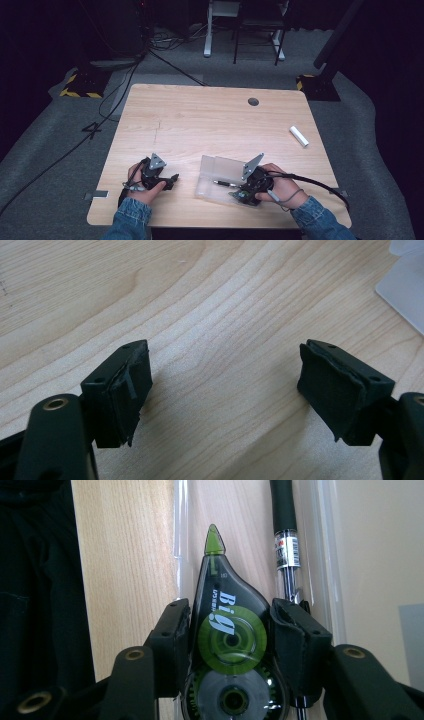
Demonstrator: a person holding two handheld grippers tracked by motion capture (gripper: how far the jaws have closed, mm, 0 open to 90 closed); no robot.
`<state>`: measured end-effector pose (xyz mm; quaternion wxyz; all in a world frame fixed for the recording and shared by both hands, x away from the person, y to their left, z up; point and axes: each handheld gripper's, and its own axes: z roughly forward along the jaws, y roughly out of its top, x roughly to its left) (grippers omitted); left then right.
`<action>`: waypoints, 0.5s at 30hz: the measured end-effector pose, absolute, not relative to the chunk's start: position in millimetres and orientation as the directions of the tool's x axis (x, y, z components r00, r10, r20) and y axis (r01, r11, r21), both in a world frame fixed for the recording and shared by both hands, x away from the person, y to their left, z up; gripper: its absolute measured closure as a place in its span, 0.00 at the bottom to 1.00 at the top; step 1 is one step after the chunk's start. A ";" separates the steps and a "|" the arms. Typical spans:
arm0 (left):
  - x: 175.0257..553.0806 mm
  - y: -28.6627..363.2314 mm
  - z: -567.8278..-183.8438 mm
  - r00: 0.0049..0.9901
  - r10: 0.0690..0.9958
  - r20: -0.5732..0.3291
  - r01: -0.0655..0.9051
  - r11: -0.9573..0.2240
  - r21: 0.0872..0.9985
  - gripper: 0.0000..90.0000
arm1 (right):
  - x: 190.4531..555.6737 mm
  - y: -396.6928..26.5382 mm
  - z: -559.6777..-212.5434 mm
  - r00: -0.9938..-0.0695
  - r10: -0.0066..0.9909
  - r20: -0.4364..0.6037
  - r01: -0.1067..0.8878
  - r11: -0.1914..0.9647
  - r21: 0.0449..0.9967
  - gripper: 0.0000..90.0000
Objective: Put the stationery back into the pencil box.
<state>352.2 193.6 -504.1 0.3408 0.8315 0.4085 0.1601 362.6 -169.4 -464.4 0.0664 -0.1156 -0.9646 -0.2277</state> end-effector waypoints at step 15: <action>352.1 193.6 -504.1 0.614 0.789 -0.011 0.570 -0.434 0.698 0.24 | 361.6 -170.7 -463.3 -0.959 0.193 0.208 0.268 0.854 0.447 0.45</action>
